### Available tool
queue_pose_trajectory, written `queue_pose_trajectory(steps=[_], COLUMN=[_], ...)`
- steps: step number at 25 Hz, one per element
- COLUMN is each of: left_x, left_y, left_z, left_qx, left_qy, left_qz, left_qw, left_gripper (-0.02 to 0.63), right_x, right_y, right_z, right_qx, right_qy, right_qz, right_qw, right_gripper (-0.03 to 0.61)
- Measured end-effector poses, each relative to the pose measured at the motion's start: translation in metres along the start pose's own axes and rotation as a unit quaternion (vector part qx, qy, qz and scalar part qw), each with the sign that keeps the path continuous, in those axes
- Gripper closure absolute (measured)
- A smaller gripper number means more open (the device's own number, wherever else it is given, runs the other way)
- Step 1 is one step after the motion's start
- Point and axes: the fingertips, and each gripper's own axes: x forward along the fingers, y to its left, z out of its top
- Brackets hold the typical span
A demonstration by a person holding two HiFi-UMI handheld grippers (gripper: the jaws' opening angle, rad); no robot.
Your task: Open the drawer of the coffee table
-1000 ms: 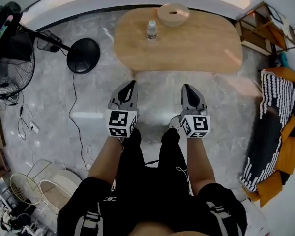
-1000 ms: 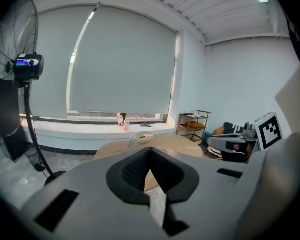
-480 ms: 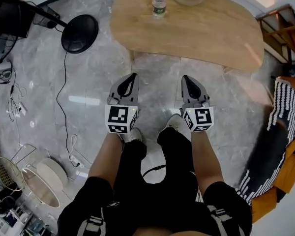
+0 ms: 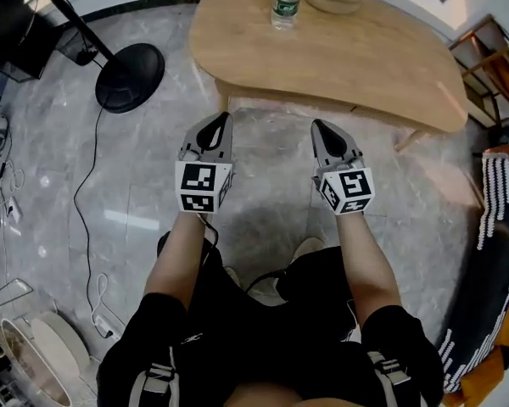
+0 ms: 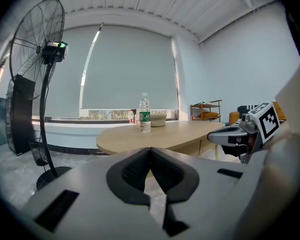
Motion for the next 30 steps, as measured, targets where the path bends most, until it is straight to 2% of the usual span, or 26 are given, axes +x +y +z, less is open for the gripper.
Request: queue_pose_trajectory(steps=[5, 9, 12, 15, 16, 17, 18, 19, 20, 23, 26, 30], left_x=[-0.008, -0.015, -0.013, -0.006, -0.002, 0.001, 0.004, 0.008, 0.012, 0.025, 0.041, 0.06], left_y=[0.005, 0.003, -0.002, -0.006, -0.006, -0.006, -0.006, -0.006, -0.005, 0.0, 0.006, 0.016], left_z=[-0.018, -0.027, -0.031, -0.033, -0.035, -0.038, -0.04, -0.042, -0.044, -0.049, -0.052, -0.061], left_qx=[0.002, -0.02, -0.021, -0.02, -0.022, -0.027, -0.03, -0.032, -0.032, -0.028, -0.033, -0.021], left_qy=[-0.014, 0.003, -0.001, -0.004, -0.001, 0.003, 0.007, 0.011, 0.014, 0.022, 0.027, 0.041], left_qz=[0.012, 0.009, 0.005, -0.007, -0.013, -0.019, -0.024, -0.03, -0.035, -0.044, -0.052, -0.054], left_qw=[0.9998, 0.9998, 0.9998, 0.9998, 0.9997, 0.9995, 0.9992, 0.999, 0.9988, 0.9984, 0.9977, 0.9975], left_gripper=[0.592, 0.592, 0.592, 0.591, 0.577, 0.504, 0.437, 0.403, 0.379, 0.344, 0.339, 0.339], right_x=[-0.005, -0.016, -0.019, -0.018, -0.018, -0.017, -0.016, -0.015, -0.012, -0.004, 0.005, 0.012], right_y=[0.001, -0.004, -0.011, -0.032, -0.042, -0.053, -0.062, -0.07, -0.077, -0.094, -0.11, -0.134], right_z=[-0.024, -0.038, -0.049, -0.063, -0.068, -0.072, -0.076, -0.079, -0.082, -0.094, -0.109, -0.136], right_qx=[-0.014, 0.027, 0.044, 0.098, 0.122, 0.146, 0.168, 0.19, 0.214, 0.271, 0.312, 0.357], right_qy=[-0.001, 0.008, 0.009, 0.009, 0.006, 0.003, 0.0, -0.003, -0.006, -0.017, -0.024, -0.024], right_qz=[-0.006, -0.009, 0.009, 0.034, 0.035, 0.033, 0.033, 0.037, 0.045, 0.062, 0.062, 0.04], right_qw=[1.0, 1.0, 0.999, 0.995, 0.992, 0.989, 0.985, 0.981, 0.976, 0.96, 0.948, 0.933], right_gripper=[0.563, 0.563, 0.561, 0.561, 0.561, 0.56, 0.506, 0.4, 0.354, 0.307, 0.299, 0.285])
